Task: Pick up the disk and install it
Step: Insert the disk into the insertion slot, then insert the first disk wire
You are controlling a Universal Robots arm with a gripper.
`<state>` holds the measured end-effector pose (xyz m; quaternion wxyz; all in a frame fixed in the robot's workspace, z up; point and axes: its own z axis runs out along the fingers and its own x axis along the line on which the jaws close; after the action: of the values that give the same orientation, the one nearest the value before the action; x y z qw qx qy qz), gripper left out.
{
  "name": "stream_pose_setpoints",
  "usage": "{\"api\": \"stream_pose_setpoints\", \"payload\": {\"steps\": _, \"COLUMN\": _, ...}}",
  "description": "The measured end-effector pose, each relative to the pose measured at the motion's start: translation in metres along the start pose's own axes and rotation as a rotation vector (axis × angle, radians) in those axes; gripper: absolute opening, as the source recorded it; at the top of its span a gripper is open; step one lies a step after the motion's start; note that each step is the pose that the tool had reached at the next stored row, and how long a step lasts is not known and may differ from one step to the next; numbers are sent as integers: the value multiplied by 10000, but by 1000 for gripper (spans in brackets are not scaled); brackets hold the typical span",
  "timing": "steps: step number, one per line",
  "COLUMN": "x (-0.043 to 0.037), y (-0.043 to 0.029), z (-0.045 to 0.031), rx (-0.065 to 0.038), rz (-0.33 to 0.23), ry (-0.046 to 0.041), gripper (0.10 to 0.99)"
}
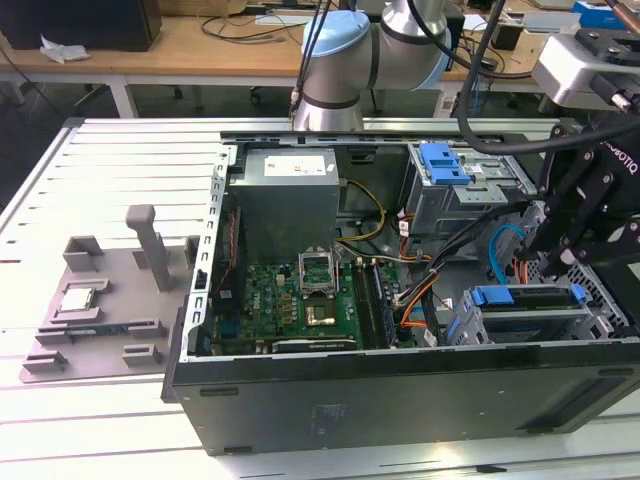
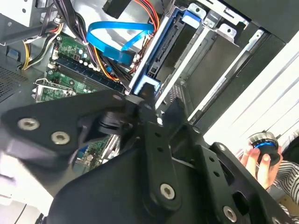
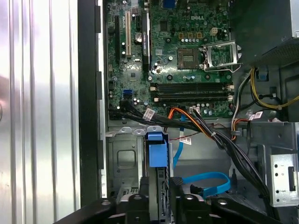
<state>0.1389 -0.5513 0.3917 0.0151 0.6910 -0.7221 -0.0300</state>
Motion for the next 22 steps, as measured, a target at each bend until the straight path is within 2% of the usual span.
{"api": "stream_pose_setpoints", "payload": {"steps": 1, "x": 0, "y": 0, "z": 0, "rx": -1, "rz": 0, "ry": -1, "gripper": 298}}
{"api": "stream_pose_setpoints", "payload": {"steps": 2, "x": 0, "y": 0, "z": 1, "rx": 0, "rz": 0, "ry": -1, "gripper": 118}}
{"api": "stream_pose_setpoints", "payload": {"steps": 13, "x": 0, "y": 0, "z": 2, "rx": 0, "rz": 0, "ry": 0, "gripper": 106}}
{"api": "stream_pose_setpoints", "payload": {"steps": 14, "x": -33, "y": -45, "z": 2, "rx": -1, "rz": 1, "ry": 1, "gripper": 106}}
{"api": "stream_pose_setpoints", "payload": {"steps": 15, "x": -102, "y": -110, "z": 3, "rx": 1, "rz": 1, "ry": 26, "gripper": 106}}
{"api": "stream_pose_setpoints", "payload": {"steps": 17, "x": -207, "y": -192, "z": 19, "rx": 3, "rz": 7, "ry": 112, "gripper": 106}}
{"api": "stream_pose_setpoints", "payload": {"steps": 22, "x": -336, "y": -299, "z": 62, "rx": -1, "rz": 13, "ry": 206, "gripper": 106}}
